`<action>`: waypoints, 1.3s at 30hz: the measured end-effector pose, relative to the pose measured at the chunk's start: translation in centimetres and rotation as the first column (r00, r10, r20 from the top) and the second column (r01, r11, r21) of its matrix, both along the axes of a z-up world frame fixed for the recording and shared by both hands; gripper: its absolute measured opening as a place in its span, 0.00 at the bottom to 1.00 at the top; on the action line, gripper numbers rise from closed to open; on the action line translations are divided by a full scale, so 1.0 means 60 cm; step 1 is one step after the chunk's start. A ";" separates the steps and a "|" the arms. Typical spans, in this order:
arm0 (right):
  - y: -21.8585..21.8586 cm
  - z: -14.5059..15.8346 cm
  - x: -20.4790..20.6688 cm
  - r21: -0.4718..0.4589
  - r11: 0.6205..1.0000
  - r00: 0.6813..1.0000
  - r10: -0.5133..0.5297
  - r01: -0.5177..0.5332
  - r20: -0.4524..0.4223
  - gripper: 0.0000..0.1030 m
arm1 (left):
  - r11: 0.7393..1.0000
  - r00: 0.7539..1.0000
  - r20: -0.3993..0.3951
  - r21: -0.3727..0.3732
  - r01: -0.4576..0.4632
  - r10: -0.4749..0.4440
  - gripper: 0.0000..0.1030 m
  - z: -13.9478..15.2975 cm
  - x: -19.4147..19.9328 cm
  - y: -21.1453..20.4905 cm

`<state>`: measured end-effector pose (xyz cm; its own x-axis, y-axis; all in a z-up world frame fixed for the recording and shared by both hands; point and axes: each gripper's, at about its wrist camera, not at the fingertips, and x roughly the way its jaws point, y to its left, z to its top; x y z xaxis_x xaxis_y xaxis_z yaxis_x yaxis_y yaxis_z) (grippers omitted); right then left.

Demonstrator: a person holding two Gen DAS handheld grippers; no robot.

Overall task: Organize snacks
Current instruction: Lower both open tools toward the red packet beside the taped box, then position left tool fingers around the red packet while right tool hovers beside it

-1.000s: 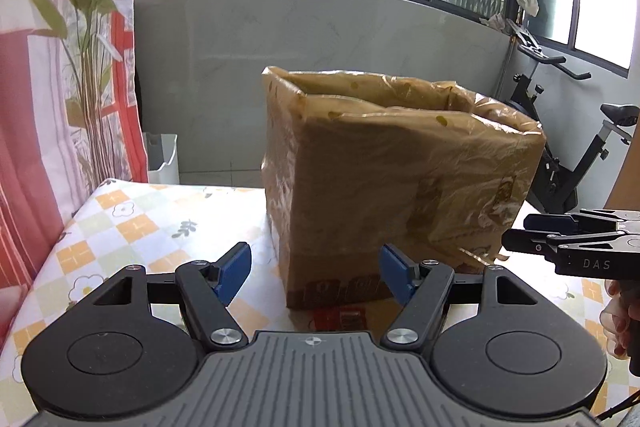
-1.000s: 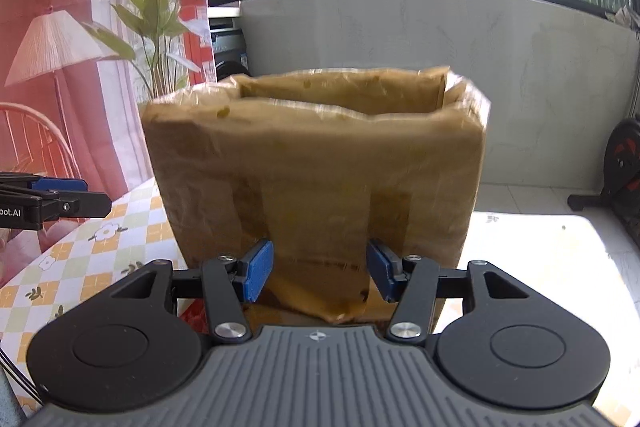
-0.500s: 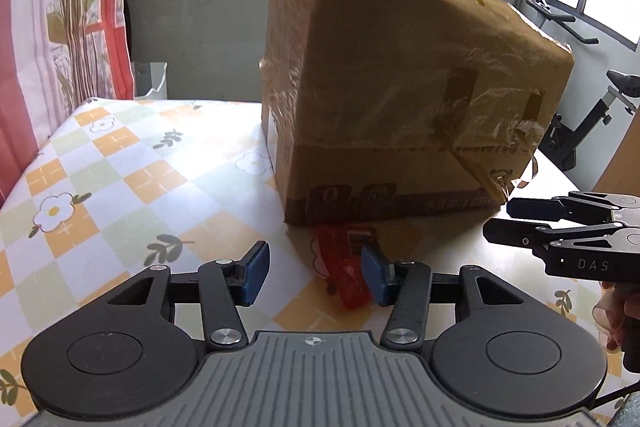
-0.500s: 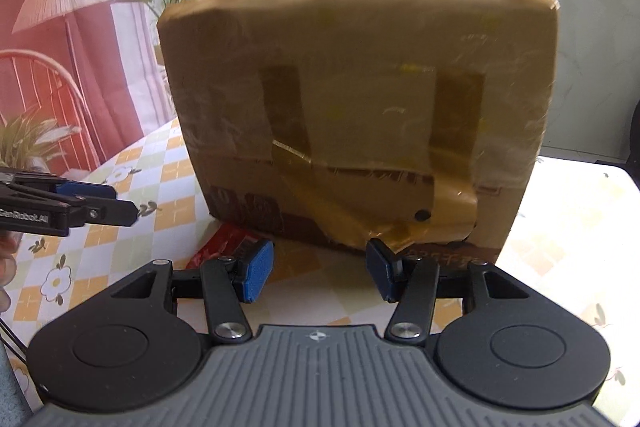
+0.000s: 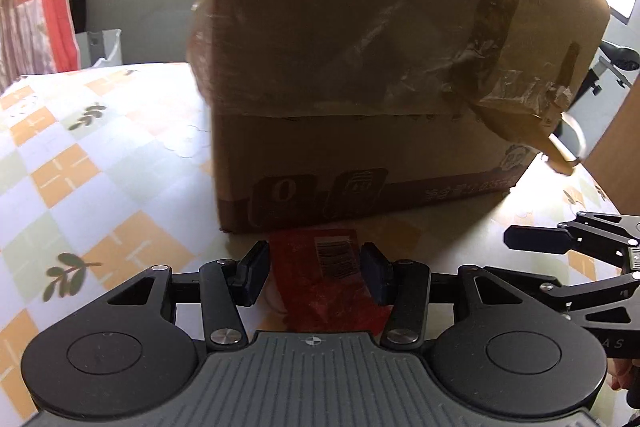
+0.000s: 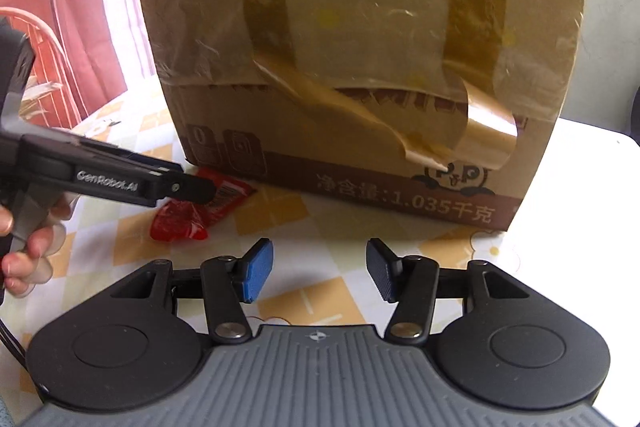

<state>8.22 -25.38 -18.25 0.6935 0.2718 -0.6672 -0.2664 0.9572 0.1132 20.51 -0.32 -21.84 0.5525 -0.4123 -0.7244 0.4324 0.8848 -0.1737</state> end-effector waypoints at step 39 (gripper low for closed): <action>0.133 -0.027 0.012 -0.132 0.970 0.978 0.200 -0.205 -0.052 0.80 | 0.998 1.000 -0.010 -0.055 0.027 -0.028 0.50 0.000 -0.023 0.065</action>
<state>8.91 -17.42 -19.90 0.6068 0.3089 -0.7324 -0.4545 0.8908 -0.0009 19.14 3.58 -21.82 0.5330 -0.4664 -0.7059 0.4544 0.8616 -0.2262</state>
